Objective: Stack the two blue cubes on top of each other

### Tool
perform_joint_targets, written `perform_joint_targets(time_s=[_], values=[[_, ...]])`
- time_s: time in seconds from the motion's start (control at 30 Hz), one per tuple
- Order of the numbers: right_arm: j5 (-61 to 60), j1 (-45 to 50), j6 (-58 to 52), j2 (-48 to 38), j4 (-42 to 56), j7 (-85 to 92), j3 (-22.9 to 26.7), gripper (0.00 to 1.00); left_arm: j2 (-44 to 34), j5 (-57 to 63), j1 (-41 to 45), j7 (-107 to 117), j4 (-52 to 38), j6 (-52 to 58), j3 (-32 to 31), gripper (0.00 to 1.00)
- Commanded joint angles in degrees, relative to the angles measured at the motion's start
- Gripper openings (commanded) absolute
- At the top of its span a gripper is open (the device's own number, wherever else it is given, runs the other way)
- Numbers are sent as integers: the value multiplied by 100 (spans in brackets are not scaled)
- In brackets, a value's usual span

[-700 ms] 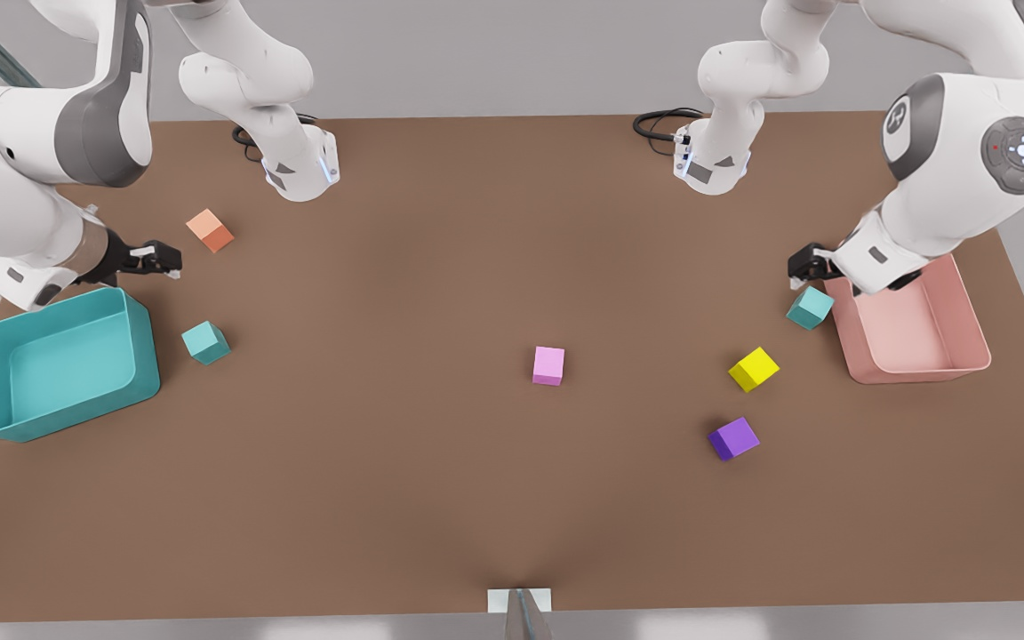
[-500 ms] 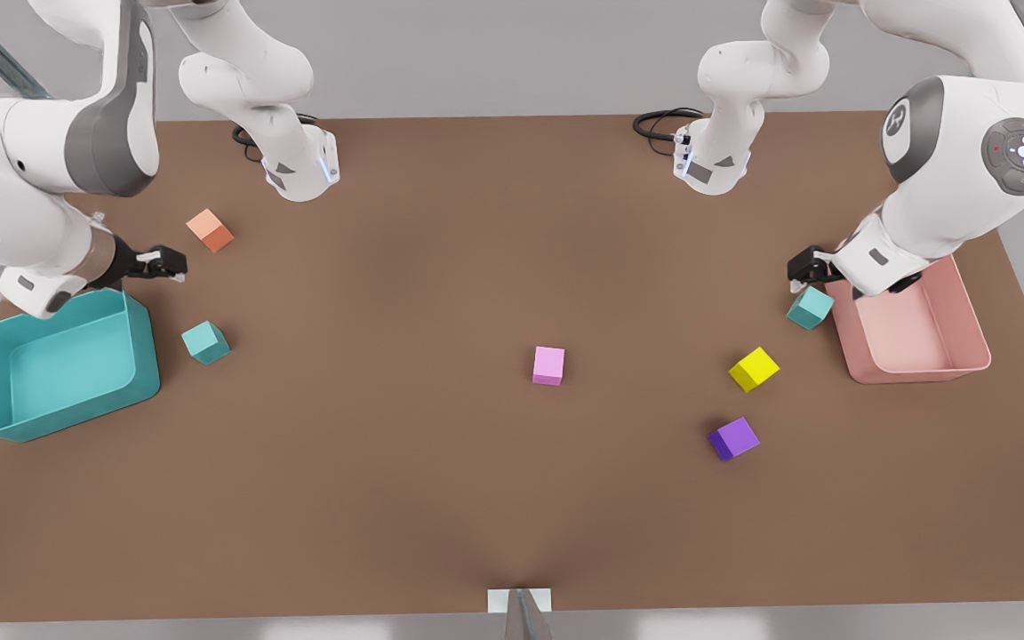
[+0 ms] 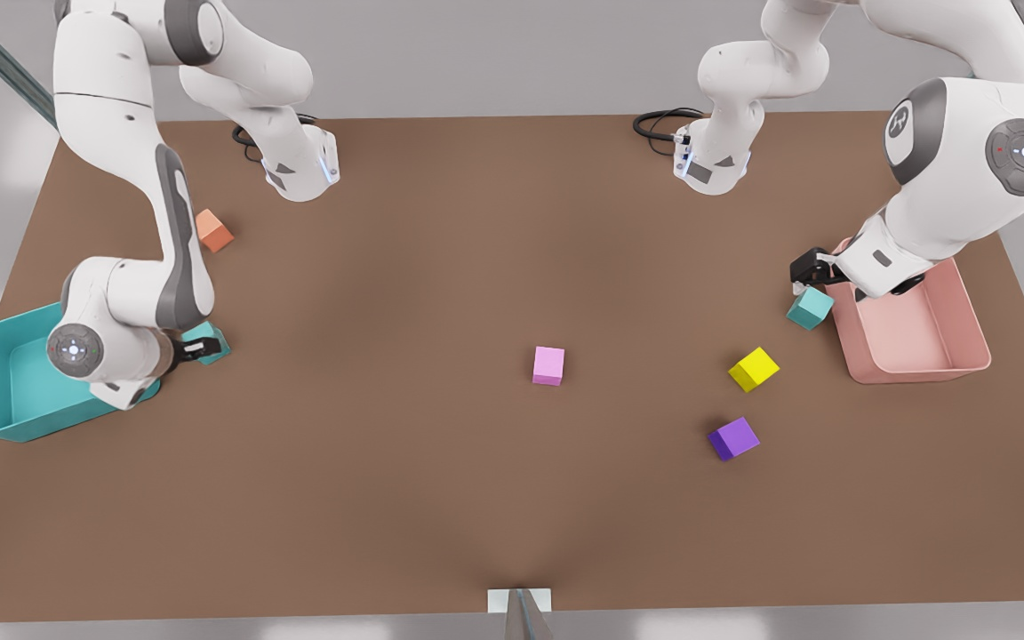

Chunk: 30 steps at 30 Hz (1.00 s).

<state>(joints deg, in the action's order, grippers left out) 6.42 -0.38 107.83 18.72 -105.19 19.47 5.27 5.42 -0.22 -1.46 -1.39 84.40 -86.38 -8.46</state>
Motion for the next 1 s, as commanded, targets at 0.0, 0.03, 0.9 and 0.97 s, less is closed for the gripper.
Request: perform_joint_targets(time_s=[0.0, 0.03, 0.9, 0.97], values=[[-18, -23, 1029, 27, -80, 2851, 1, 100, -5, 5, -3, -10, -3, -2, -7, 100], [-18, -23, 1047, 9, -151, 3107, 1, 100, -5, 5, -3, -10, 6, -2, -7, 100], [-352, -260, 1451, -43, -1355, 1850, 326, 100, 65, 57, -65, -10, -11, 236, 20, 100], [-352, -252, 1556, -26, -1390, 1815, 343, 100, -23, 57, -56, -10, -3, 420, 2, 100]])
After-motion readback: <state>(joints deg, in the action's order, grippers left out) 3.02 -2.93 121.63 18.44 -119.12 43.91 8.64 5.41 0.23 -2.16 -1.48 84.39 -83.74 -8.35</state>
